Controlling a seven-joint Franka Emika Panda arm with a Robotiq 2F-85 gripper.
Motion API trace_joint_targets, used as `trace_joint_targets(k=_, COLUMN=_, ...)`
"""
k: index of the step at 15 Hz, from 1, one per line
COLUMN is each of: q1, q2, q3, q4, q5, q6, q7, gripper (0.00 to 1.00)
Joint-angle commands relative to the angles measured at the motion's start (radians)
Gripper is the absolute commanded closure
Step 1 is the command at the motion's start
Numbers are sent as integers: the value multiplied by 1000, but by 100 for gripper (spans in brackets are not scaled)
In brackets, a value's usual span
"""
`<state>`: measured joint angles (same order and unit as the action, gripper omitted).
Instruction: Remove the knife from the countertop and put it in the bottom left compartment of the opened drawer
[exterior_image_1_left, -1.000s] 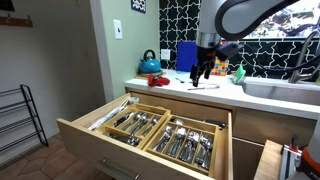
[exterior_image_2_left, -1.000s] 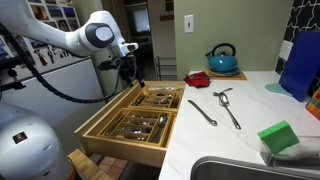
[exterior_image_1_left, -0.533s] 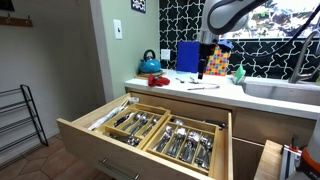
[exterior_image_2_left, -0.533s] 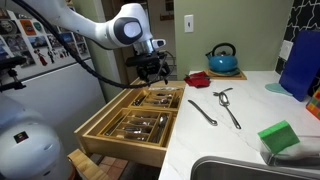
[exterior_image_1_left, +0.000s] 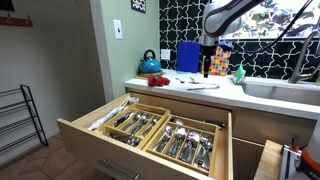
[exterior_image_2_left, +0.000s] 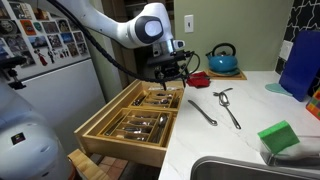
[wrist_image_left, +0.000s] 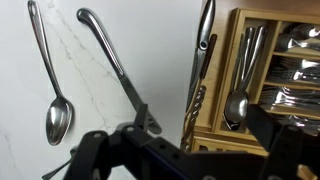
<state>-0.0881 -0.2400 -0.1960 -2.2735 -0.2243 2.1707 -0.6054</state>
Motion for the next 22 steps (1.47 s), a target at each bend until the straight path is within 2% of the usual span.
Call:
trace_joint_targets(k=1, q1=-4, q2=3, q3=5, q4=3, q5=2, q6=-2, q7=-1, gripper=0)
trace_joint_targets(k=4, q1=-4, q2=3, q3=6, q4=5, q5=2, q6=-2, q7=-1, gripper=0)
trace_joint_targets(k=8, q1=-28, q2=51, q3=-26, q4=27, q5=-2, q6=-10, q7=-62, gripper=0)
trace_joint_targets(k=13, q1=-67, q2=135, q3=-60, q4=55, q5=0, q6=-10, q7=-159, gripper=0)
trace_joint_targets(k=22, q1=-131, q2=327, q3=-58, q4=160, q5=20, q6=13, q7=-237, gripper=0)
